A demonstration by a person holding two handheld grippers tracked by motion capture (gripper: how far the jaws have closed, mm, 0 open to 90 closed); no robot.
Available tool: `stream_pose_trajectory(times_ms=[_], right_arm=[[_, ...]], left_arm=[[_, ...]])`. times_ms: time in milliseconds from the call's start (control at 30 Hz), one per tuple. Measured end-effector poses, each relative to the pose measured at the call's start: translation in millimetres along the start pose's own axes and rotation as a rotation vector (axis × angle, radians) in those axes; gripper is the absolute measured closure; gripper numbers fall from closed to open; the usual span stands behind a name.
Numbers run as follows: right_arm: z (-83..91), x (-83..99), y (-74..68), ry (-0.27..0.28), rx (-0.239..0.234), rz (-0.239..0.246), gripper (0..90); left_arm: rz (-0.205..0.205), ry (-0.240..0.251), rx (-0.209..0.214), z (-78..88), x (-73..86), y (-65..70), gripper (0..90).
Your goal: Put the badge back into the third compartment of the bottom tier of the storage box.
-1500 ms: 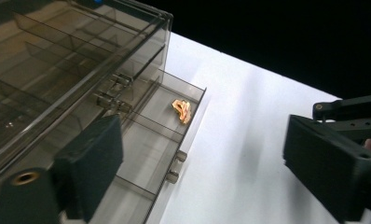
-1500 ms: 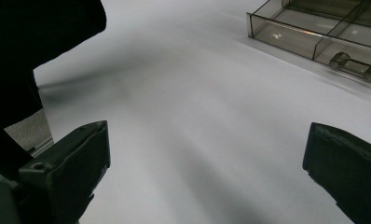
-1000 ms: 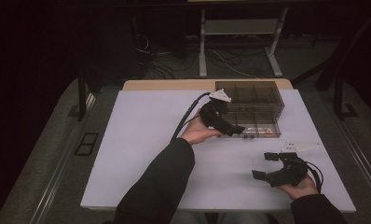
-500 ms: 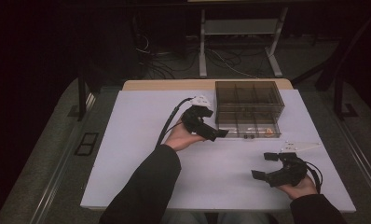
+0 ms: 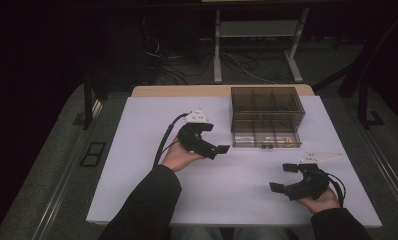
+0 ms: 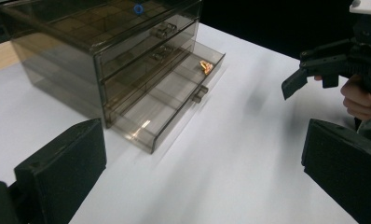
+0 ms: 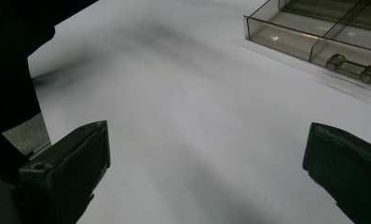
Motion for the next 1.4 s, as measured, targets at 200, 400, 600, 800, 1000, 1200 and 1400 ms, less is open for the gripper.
stream_pose_trajectory(times_ms=[200,400,600,800,1000,1200,1400], right_arm=[[-0.3,0.2,0.5,-0.005,0.003,0.004,0.0],[-0.8,0.0,0.8,-0.001,0.007,0.008,0.1],[-1.2,0.3,0.9,-0.006,0.007,0.011,0.1],[-1.5,0.2,1.1,-0.002,0.010,0.006,0.1],[-1.9,0.2,1.2,-0.002,0.011,0.005,0.0],[-1.8,0.3,1.6,-0.002,0.012,0.005,0.1],[-1.4,0.0,1.6,0.001,0.014,0.005,0.0]], left_arm=[[0.007,0.018,-0.023,13.2,8.8,2.4,0.0],[0.012,0.036,-0.040,24.3,16.9,3.6,0.0],[0.012,0.033,-0.058,35.9,26.2,5.0,0.0],[0.024,0.041,-0.078,48.5,35.6,6.1,0.0],[0.032,0.039,-0.096,60.4,45.0,7.7,0.0],[0.043,0.045,-0.111,71.2,55.8,9.5,0.0],[0.065,0.035,-0.130,81.6,72.3,10.1,0.0]])
Point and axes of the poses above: each handheld gripper's, and its own axes: z roughly backward along the jaws, x roughly out of its underside, y roughly to its right, the point moved 6 cm from there along -z, roughly forward along the jaws, and after that the axes turned 4 degrees about x, right-handed, at the moved point
